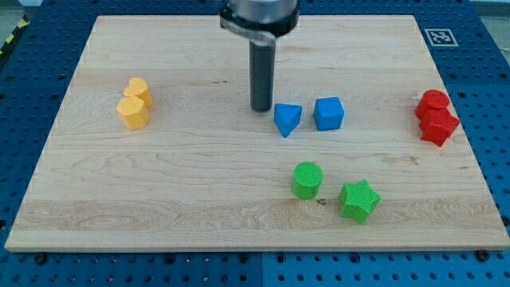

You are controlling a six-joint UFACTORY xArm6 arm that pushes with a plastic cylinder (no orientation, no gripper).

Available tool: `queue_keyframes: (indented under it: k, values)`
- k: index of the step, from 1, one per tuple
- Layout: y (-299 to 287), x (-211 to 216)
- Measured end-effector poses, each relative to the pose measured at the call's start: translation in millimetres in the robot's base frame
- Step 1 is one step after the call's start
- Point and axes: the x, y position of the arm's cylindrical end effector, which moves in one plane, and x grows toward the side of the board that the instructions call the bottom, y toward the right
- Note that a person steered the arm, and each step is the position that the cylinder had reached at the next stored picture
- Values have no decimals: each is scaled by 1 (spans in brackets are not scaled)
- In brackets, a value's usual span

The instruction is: Move the blue cube to the bottom right side of the board

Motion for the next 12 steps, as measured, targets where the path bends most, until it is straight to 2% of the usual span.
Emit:
queue_keyframes:
  k: [1,3,4,5,6,7,8,10,12]
  values:
    - [52,1]
    - [183,65]
    - [186,65]
    - [152,64]
    - [151,78]
    - [202,129]
    - [234,152]
    - [194,123]
    - [205,99]
